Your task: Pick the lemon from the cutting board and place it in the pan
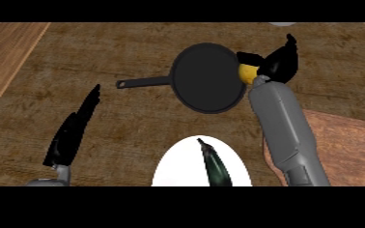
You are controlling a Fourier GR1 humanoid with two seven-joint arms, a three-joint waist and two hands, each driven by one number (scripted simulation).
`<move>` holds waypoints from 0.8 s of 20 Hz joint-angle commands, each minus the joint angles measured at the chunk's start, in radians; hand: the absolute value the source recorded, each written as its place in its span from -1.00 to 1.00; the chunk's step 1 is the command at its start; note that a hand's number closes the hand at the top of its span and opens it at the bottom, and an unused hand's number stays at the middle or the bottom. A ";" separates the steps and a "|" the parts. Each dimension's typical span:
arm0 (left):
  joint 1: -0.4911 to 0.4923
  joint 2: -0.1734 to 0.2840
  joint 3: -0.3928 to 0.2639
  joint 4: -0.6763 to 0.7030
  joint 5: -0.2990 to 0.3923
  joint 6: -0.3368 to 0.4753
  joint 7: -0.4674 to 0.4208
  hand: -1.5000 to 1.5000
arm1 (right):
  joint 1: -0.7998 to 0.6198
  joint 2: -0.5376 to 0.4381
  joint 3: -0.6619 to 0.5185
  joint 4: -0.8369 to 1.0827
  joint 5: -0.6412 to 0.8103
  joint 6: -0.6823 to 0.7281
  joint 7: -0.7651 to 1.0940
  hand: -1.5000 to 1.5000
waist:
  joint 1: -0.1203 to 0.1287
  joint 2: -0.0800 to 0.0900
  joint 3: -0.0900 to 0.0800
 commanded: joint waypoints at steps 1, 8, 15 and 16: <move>0.010 -0.012 -0.007 0.006 -0.009 0.010 -0.002 0.00 | -0.019 0.004 -0.011 0.075 0.036 -0.315 0.027 -1.00 | -0.008 -0.004 -0.001; 0.036 0.016 0.036 0.004 0.007 0.006 0.003 0.00 | -0.001 0.004 -0.096 0.119 0.143 -0.584 0.118 -1.00 | -0.063 -0.027 -0.004; 0.106 0.031 0.065 -0.039 0.027 0.000 0.013 0.00 | 0.230 0.004 0.041 -0.007 0.210 -0.667 0.172 -1.00 | -0.110 -0.052 -0.005; 0.047 0.006 0.056 -0.009 0.007 0.027 0.039 0.00 | 0.255 0.004 0.074 -0.016 0.210 -0.667 0.201 -1.00 | -0.113 -0.049 -0.005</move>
